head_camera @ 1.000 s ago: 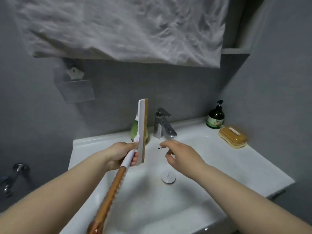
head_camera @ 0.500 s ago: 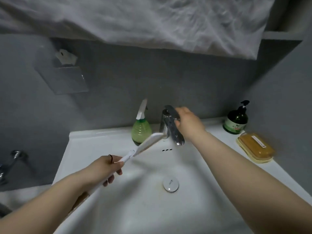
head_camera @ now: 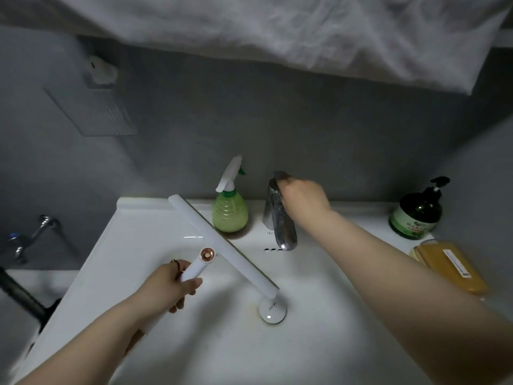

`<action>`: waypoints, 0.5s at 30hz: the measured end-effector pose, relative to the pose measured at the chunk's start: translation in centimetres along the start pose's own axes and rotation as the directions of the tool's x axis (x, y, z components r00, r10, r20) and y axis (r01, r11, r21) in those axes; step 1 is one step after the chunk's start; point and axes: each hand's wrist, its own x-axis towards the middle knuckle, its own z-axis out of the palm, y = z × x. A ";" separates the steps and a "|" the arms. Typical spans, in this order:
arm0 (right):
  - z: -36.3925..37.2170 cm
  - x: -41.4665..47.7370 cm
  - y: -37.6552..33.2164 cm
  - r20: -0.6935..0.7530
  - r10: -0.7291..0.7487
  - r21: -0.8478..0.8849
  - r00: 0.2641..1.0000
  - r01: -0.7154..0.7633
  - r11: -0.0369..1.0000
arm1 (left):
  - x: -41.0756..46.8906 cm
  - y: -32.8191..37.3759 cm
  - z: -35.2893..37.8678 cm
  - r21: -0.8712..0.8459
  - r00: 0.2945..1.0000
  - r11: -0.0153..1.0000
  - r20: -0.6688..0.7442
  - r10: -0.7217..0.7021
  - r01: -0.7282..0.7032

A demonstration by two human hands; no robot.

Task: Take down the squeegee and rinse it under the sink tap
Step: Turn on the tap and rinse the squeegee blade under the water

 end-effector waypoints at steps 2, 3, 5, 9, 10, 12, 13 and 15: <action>-0.1 0.1 0.1 -0.007 -0.009 -0.010 1.000 0.009 1.000 | 0.2 -0.2 0.3 -0.011 1.000 1.000 0.008 -0.004 0.004; -0.2 0.1 0.1 -0.008 -0.012 -0.013 1.000 0.012 1.000 | 0.3 -0.2 0.3 -0.010 1.000 1.000 0.014 -0.004 0.004; -0.3 0.2 0.0 0.004 -0.012 -0.013 1.000 0.012 1.000 | 0.5 -0.3 0.4 0.010 0.999 1.000 0.031 0.006 -0.006; -0.5 0.3 -0.1 0.013 0.010 0.002 1.000 -0.010 1.000 | 1.2 -0.1 0.2 0.045 0.998 0.998 0.062 0.032 -0.035; -0.6 0.3 -0.1 0.013 0.019 0.007 1.000 -0.020 1.000 | 1.4 -0.1 0.2 0.047 0.997 0.998 0.067 0.036 -0.040; -0.7 0.5 -0.2 0.021 0.033 0.013 0.999 -0.034 0.999 | 1.7 -0.1 0.2 0.047 0.996 0.998 0.072 0.045 -0.049; -0.8 0.6 -0.2 0.030 0.040 0.013 0.999 -0.040 0.999 | 1.9 -0.1 0.2 0.048 0.996 0.997 0.075 0.051 -0.054; -0.9 0.8 -0.2 0.038 0.045 0.020 0.998 -0.046 0.999 | 2.2 -0.2 0.2 0.049 0.996 0.997 0.070 0.053 -0.056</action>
